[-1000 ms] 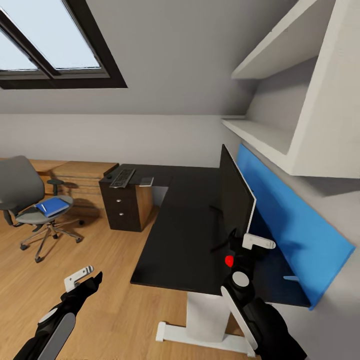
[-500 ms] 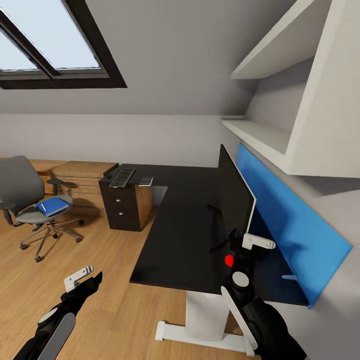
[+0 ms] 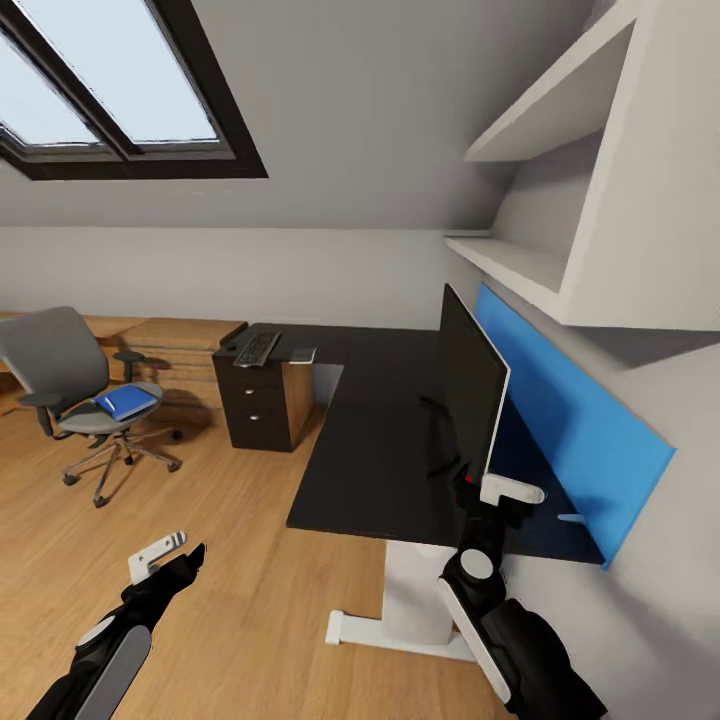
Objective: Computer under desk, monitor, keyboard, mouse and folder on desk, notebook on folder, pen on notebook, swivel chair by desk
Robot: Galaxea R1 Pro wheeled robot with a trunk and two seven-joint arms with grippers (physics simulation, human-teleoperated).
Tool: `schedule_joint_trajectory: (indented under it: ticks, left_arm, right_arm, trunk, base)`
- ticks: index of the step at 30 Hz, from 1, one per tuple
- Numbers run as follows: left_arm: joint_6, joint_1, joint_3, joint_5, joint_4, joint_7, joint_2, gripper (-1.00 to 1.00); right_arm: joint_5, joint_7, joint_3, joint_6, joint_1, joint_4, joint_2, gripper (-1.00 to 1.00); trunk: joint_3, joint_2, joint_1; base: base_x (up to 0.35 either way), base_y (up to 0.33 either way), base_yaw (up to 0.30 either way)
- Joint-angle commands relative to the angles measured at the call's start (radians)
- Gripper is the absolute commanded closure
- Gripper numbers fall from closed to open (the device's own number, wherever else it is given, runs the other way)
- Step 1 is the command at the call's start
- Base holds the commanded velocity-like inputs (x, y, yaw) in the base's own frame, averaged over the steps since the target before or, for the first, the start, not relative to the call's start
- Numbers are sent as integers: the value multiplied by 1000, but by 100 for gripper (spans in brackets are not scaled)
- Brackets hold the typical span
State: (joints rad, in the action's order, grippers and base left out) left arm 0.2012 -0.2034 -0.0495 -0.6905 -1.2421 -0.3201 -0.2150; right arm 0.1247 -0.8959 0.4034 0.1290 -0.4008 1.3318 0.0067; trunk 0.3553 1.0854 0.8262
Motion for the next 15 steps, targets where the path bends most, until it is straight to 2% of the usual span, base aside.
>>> schedule_joint_trajectory:
  ticks: [1,5,8,9,11,15]
  left_arm:
    - [1,-1,-3,-8,-1,-8,-1,-100]
    - [1,-1,-3,-8,-1,-8,-1,-100]
    - [1,-1,-3,-7,-1,-9,-2,-100]
    - [2,-1,-3,-9,-1,-10,-1,-100]
    - [2,-1,-3,-10,0,-10,-1,-100]
    - [3,-1,-4,-11,0,-10,-2,-100]
  right_arm:
    - [2,-6,3,10,-1,-1,0,-100]
    - [3,-3,8,7,-1,-10,4,-100]
    - [4,3,36,5,-1,-13,25,-100]
    - [-1,29,104,4,-1,-49,71,-100]
    - [-4,34,133,1,-1,-75,79,-100]
    - [-7,39,163,-29,-1,-113,87,-100]
  trunk:
    - [1,1,0]
    - [1,1,0]
    - [1,1,0]
    - [1,1,0]
    - [1,1,0]
    - [1,1,0]
  base:
    - [-224,257,0]
    - [-181,284,0]
    - [-122,310,0]
    - [-57,318,0]
    - [-37,321,0]
    - [-15,325,0]
